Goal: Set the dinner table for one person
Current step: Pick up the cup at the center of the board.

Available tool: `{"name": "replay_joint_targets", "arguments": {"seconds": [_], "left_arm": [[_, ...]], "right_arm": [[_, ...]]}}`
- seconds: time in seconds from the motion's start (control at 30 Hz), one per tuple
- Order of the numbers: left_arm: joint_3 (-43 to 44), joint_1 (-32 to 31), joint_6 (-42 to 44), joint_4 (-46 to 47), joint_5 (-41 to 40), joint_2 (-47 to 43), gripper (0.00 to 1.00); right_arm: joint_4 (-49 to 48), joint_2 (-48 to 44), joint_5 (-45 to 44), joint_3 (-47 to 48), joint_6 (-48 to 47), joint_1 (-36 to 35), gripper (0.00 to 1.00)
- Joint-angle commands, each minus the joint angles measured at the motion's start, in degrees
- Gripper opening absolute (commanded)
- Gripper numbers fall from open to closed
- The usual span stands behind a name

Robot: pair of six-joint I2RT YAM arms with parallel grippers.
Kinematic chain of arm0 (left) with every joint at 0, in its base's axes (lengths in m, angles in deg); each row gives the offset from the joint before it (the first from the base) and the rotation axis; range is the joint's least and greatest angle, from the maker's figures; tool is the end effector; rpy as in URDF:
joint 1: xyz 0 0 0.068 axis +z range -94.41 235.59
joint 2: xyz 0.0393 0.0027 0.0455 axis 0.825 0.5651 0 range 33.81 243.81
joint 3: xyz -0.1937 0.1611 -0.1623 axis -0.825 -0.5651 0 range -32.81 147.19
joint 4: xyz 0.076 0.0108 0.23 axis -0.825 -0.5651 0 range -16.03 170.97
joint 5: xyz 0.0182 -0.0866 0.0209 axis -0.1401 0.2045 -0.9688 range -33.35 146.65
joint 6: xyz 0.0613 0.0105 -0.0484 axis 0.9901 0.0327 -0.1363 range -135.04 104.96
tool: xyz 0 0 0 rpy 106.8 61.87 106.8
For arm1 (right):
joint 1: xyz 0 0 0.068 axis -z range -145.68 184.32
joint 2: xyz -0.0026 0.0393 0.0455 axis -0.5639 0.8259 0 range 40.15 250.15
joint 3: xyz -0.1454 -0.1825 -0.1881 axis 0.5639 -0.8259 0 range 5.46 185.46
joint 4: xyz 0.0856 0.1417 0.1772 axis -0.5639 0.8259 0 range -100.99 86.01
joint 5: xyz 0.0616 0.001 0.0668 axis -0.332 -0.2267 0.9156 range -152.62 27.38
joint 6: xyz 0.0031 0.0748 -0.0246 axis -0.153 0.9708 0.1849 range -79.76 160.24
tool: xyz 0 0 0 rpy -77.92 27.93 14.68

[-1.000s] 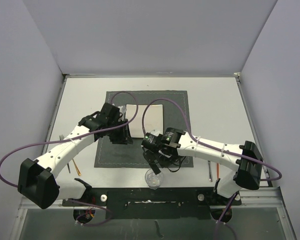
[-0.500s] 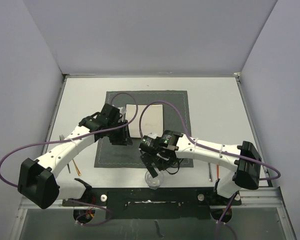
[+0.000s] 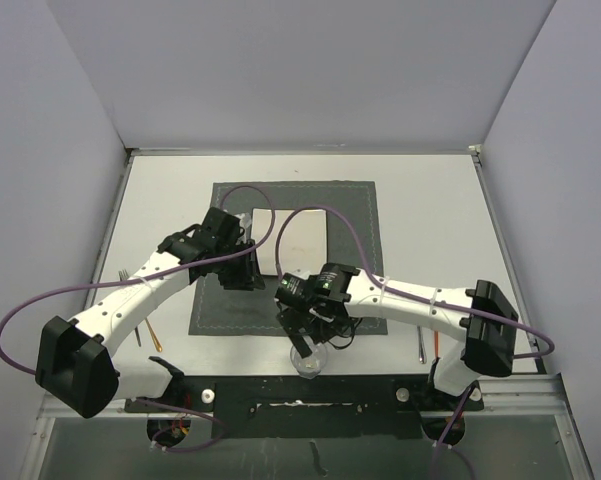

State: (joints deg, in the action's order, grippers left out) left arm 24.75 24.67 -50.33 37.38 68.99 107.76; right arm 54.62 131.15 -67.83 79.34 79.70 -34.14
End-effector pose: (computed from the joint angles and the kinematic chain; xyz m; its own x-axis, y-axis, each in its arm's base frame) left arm 0.2001 -0.1366 0.2668 -0.9493 -0.0893 -0.3015 0.0554 0.8963 -0.4400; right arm 0.1067 0.2539 0.2562 -0.8672 -0.4732 -0.1550 -0.4804 0.8770 0.0110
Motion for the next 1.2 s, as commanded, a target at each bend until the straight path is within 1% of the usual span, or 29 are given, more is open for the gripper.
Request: {"name": "replay_joint_targets", "arguments": {"seconds": [0.0, 0.27, 0.37, 0.4, 0.5, 0.53, 0.57, 0.97, 1.17], "left_arm": [[0.6, 0.5, -0.1, 0.2, -0.8, -1.6, 0.33], [0.6, 1.2, 0.1, -0.3, -0.9, -2.0, 0.33], [0.5, 1.4, 0.2, -0.3, -0.8, -2.2, 0.34], [0.5, 1.5, 0.2, -0.3, -0.8, -2.2, 0.34], [0.4, 1.7, 0.2, -0.2, -0.6, -2.1, 0.33], [0.4, 1.8, 0.3, -0.2, -0.5, -2.1, 0.33], [0.3, 1.9, 0.3, -0.2, -0.5, -2.1, 0.34], [-0.8, 2.9, 0.5, 0.3, -0.1, -2.4, 0.34], [-1.4, 3.6, 0.7, 0.6, 0.2, -2.7, 0.33]], "right_arm": [[-1.7, 0.2, 0.6, 0.2, 0.1, -0.6, 0.91], [-2.6, 2.4, 1.2, -0.5, -0.2, -0.6, 0.89], [-3.6, 2.8, 1.8, -1.3, -0.1, -0.5, 0.85], [-3.9, 2.9, 1.9, -1.6, 0.0, -0.5, 0.79], [-4.4, 3.6, 2.3, -2.3, 0.1, -0.4, 0.19], [-4.5, 3.8, 2.4, -2.3, 0.2, -0.4, 0.04], [-4.5, 3.9, 2.5, -2.2, 0.2, -0.4, 0.00], [-4.8, 4.1, 2.0, -2.6, 0.7, -0.4, 0.00], [-5.3, 0.0, 0.6, -1.5, 1.3, -0.4, 0.00]]}}
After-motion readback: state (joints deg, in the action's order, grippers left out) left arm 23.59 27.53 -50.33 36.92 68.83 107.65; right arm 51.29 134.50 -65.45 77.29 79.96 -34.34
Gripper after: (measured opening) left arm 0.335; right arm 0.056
